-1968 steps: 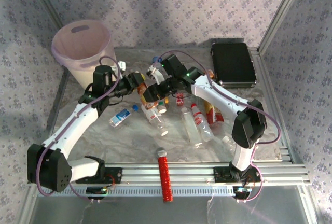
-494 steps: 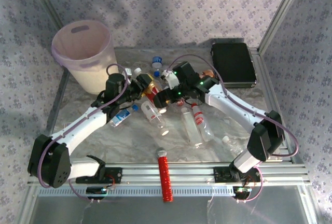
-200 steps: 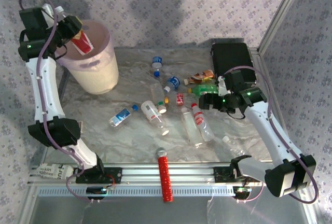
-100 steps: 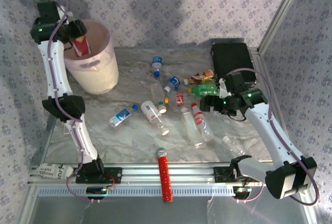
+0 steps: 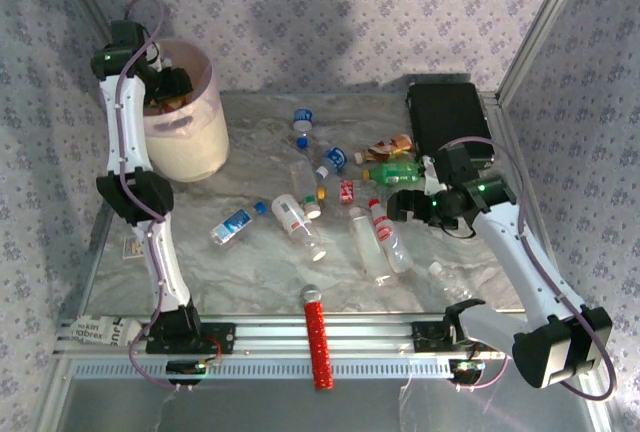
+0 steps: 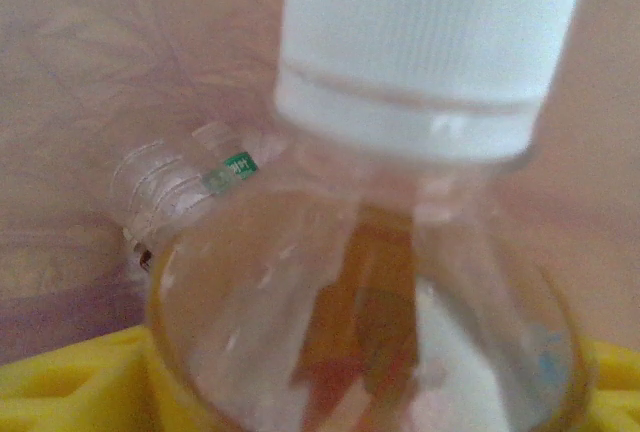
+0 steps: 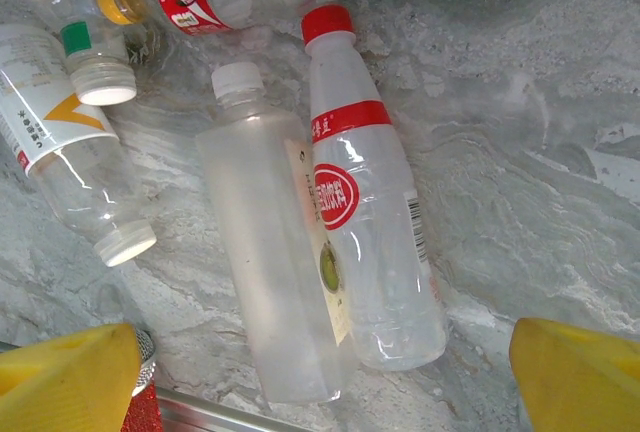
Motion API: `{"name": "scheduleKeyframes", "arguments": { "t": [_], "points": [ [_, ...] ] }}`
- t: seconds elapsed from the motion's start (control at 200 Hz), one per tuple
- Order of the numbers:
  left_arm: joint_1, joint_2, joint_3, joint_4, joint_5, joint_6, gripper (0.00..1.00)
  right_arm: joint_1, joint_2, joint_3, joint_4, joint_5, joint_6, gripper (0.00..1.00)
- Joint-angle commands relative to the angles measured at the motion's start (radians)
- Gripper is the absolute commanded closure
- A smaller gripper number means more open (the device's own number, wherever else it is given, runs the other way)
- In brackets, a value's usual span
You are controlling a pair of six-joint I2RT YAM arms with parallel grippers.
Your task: Put the plastic bottles in the bin
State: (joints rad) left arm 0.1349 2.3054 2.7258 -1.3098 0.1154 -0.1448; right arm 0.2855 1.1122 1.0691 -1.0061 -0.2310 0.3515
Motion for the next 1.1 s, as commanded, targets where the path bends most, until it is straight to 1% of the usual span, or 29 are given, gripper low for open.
{"name": "scheduleKeyframes", "arguments": {
  "t": [0.0, 0.27, 0.41, 0.535, 0.685, 0.8, 0.959, 1.094],
  "points": [
    [-0.01, 0.03, -0.006, -0.045, 0.004, 0.03, 0.17, -0.003, -0.012, -0.011, -0.019, 0.01, 0.009, 0.03],
    [-0.014, 0.022, -0.003, -0.039, 0.0, 0.034, 0.07, -0.005, -0.017, -0.01, -0.031, 0.013, 0.013, 0.04],
    [-0.011, -0.012, 0.002, -0.027, -0.002, 0.034, 0.04, 0.016, -0.011, -0.002, -0.057, 0.031, 0.026, 0.05],
    [-0.011, -0.056, 0.011, -0.02, -0.013, 0.033, 0.0, 0.106, 0.001, 0.013, -0.096, 0.099, 0.055, 0.07],
    [-0.012, -0.122, 0.02, -0.018, -0.027, 0.038, 0.0, 0.263, 0.045, 0.016, -0.116, 0.174, 0.114, 0.1],
    [-0.012, -0.194, 0.022, -0.023, -0.043, 0.043, 0.0, 0.366, 0.106, 0.004, -0.088, 0.196, 0.149, 0.13],
    [-0.038, -0.323, 0.001, -0.039, -0.077, 0.055, 0.0, 0.451, 0.187, -0.013, -0.019, 0.192, 0.178, 0.23],
    [-0.106, -0.416, -0.032, -0.075, -0.126, 0.074, 0.0, 0.485, 0.252, -0.045, 0.042, 0.189, 0.189, 0.31]
  ]
}}
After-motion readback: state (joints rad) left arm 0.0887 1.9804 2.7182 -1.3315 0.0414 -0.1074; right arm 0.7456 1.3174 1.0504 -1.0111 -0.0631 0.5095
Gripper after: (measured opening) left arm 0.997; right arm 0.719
